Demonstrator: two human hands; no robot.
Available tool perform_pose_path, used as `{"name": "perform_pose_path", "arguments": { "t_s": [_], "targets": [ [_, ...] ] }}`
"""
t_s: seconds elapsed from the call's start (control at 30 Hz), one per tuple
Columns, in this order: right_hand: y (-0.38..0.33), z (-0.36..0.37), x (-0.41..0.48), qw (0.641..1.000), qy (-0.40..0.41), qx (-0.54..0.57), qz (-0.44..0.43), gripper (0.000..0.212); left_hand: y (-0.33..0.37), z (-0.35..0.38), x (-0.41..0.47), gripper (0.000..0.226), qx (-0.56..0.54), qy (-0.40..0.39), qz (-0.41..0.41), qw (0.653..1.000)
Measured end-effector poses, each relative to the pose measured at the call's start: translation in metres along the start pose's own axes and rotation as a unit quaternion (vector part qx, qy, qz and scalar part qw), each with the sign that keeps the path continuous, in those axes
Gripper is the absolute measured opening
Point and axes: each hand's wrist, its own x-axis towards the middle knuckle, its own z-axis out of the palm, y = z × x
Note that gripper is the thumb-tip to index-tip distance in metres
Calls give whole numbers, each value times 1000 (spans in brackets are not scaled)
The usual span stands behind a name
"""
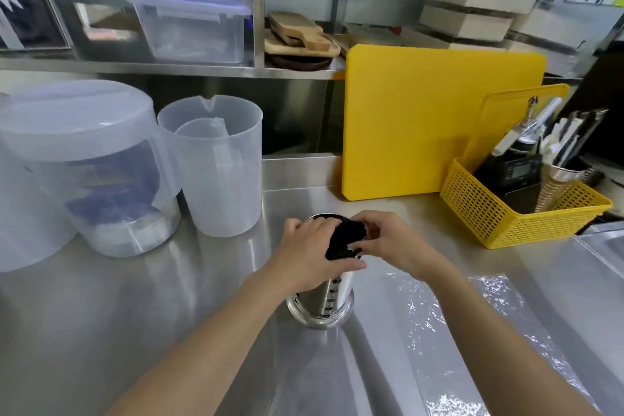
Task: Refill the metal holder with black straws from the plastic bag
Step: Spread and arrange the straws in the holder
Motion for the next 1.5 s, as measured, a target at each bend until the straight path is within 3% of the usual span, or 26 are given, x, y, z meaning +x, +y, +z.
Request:
{"name": "perform_pose_path", "arguments": {
  "t_s": [0.17,0.3,0.4,0.53,0.67,0.87,1.1,1.33,1.5],
  "targets": [
    [-7,-4,11,1000,-10,5,-8,9,-3,-12,1,44,-153,-11,-12,988],
    [-19,-9,18,997,-3,80,-20,16,-6,-18,4,39,-265,21,-74,961],
    [-19,-6,25,994,-5,107,1,16,-7,-22,8,32,-267,37,-91,959],
    [-11,-1,31,994,9,103,28,26,-11,-19,13,35,-188,70,-97,975],
    [-3,2,35,993,34,111,31,11,-22,-15,17,46,-328,116,-124,930],
    [-3,5,35,987,71,144,6,12,-31,-14,22,27,-381,165,-143,898],
    [-2,8,43,987,63,148,15,15,-33,-20,26,45,-422,134,-162,882],
    [-5,13,47,987,51,153,11,15,-32,-22,30,31,-399,103,-154,898],
    [-4,12,48,986,50,158,6,15,-31,-21,33,33,-377,100,-145,909]
  ]
}}
